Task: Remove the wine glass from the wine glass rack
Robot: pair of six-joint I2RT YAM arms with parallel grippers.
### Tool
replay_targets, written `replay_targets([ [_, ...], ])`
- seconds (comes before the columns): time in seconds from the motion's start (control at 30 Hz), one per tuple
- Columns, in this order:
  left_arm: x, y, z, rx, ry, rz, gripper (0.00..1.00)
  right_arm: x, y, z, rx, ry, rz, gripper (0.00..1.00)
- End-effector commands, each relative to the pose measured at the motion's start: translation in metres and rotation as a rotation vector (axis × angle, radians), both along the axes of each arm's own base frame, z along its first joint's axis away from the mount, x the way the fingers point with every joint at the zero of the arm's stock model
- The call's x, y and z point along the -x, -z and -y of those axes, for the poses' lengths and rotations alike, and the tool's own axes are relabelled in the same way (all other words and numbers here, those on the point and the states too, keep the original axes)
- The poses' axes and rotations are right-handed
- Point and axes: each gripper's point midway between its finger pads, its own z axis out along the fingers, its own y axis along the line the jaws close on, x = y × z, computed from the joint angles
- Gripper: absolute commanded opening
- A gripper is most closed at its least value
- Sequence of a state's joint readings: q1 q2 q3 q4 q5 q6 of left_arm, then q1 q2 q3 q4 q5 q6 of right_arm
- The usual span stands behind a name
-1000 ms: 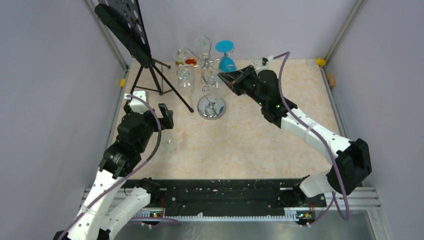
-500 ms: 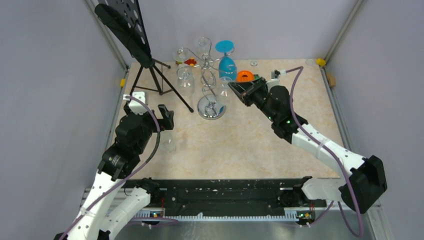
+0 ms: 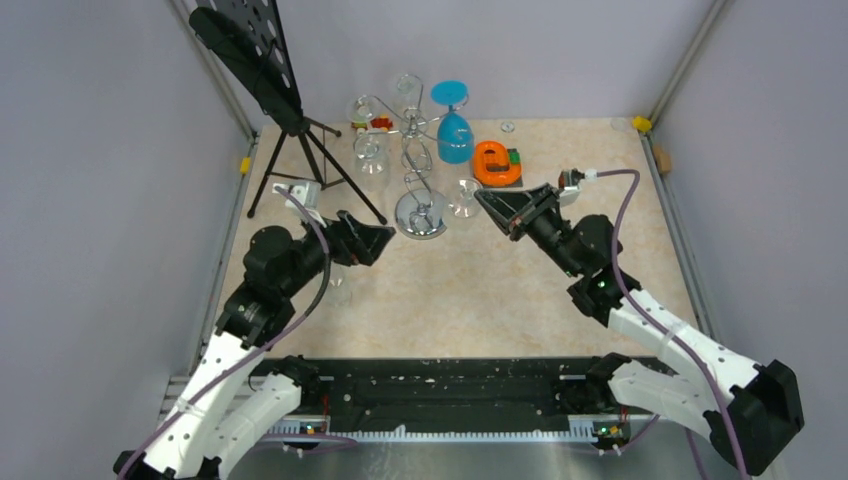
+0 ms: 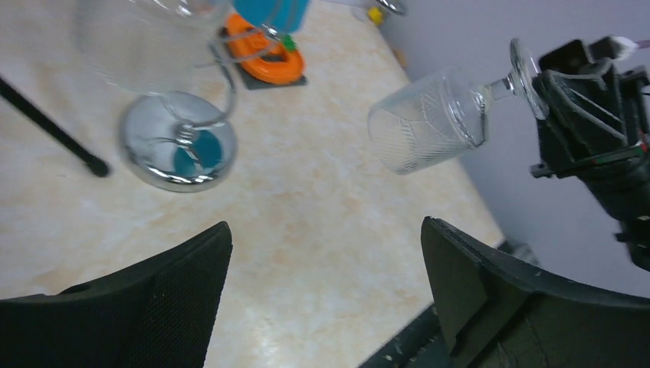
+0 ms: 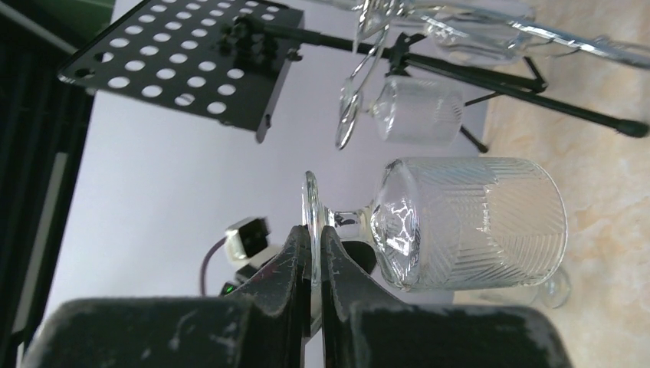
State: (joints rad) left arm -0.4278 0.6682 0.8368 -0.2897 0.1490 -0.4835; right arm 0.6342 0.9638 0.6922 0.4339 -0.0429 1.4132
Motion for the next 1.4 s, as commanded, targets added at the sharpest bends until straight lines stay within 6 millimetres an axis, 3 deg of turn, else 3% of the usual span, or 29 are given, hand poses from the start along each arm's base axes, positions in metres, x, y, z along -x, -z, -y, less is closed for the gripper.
replay_targets([
  [0.0,0.019,-0.029,0.050,0.305,0.265,-0.016,0.97,0.051,-0.080,0.015,-0.225,-0.130,0.244,0.00],
  [0.27,0.023,-0.045,0.079,0.636,0.451,-0.149,0.98,0.093,-0.097,0.024,-0.320,-0.261,0.334,0.00],
  [0.4,0.037,-0.060,0.088,0.741,0.577,-0.207,0.98,0.098,-0.093,0.025,-0.361,-0.300,0.320,0.00],
  [0.53,0.053,-0.079,0.087,0.828,0.654,-0.201,0.97,0.106,-0.107,0.025,-0.402,-0.338,0.352,0.00],
  [0.73,0.064,-0.092,0.088,0.833,0.689,-0.227,0.88,0.114,-0.121,0.017,-0.394,-0.365,0.370,0.00],
  [1.0,0.089,-0.121,0.086,0.911,0.814,-0.214,0.76,0.112,-0.115,0.014,-0.430,-0.374,0.349,0.00],
  [1.17,0.099,-0.133,0.085,0.917,0.850,-0.198,0.63,0.106,-0.097,0.010,-0.431,-0.379,0.311,0.00],
  [1.37,0.109,-0.143,0.083,0.947,0.919,-0.167,0.55,0.105,-0.083,0.011,-0.485,-0.402,0.270,0.00],
])
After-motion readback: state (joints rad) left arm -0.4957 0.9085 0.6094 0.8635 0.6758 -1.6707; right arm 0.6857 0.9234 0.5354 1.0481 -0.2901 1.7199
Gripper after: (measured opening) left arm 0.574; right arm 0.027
